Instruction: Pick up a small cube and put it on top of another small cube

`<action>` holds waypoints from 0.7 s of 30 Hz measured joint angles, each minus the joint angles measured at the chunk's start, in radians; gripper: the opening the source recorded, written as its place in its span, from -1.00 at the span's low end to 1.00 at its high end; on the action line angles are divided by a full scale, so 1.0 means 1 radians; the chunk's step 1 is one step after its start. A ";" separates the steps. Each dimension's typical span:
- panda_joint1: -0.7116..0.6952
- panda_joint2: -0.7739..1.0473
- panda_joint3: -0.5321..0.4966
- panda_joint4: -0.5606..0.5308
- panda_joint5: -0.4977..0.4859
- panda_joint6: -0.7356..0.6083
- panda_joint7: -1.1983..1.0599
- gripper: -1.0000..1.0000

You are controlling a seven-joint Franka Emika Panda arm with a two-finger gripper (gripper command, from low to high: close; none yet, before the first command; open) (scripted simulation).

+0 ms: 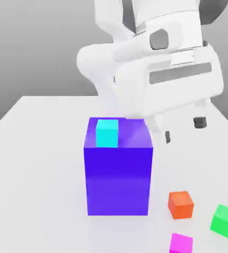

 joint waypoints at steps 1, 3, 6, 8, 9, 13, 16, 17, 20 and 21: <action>0.009 0.035 0.004 0.000 0.002 0.011 -0.031 0.00; 0.022 0.105 0.011 -0.001 -0.001 0.034 -0.088 0.00; 0.028 0.208 0.025 -0.003 -0.024 0.071 -0.161 0.00; 0.035 0.274 0.031 -0.005 -0.053 0.096 -0.201 0.00; 0.039 0.307 0.034 -0.006 -0.071 0.109 -0.218 0.00; 0.054 0.441 0.036 0.002 -0.122 0.181 -0.262 0.00; 0.042 0.548 0.052 0.024 -0.112 0.261 -0.276 -1.00; 0.042 0.548 0.052 0.024 -0.112 0.261 -0.276 -1.00; 0.042 0.548 0.052 0.024 -0.112 0.260 -0.276 -1.00; 0.042 0.548 0.052 0.024 -0.112 0.259 -0.276 -1.00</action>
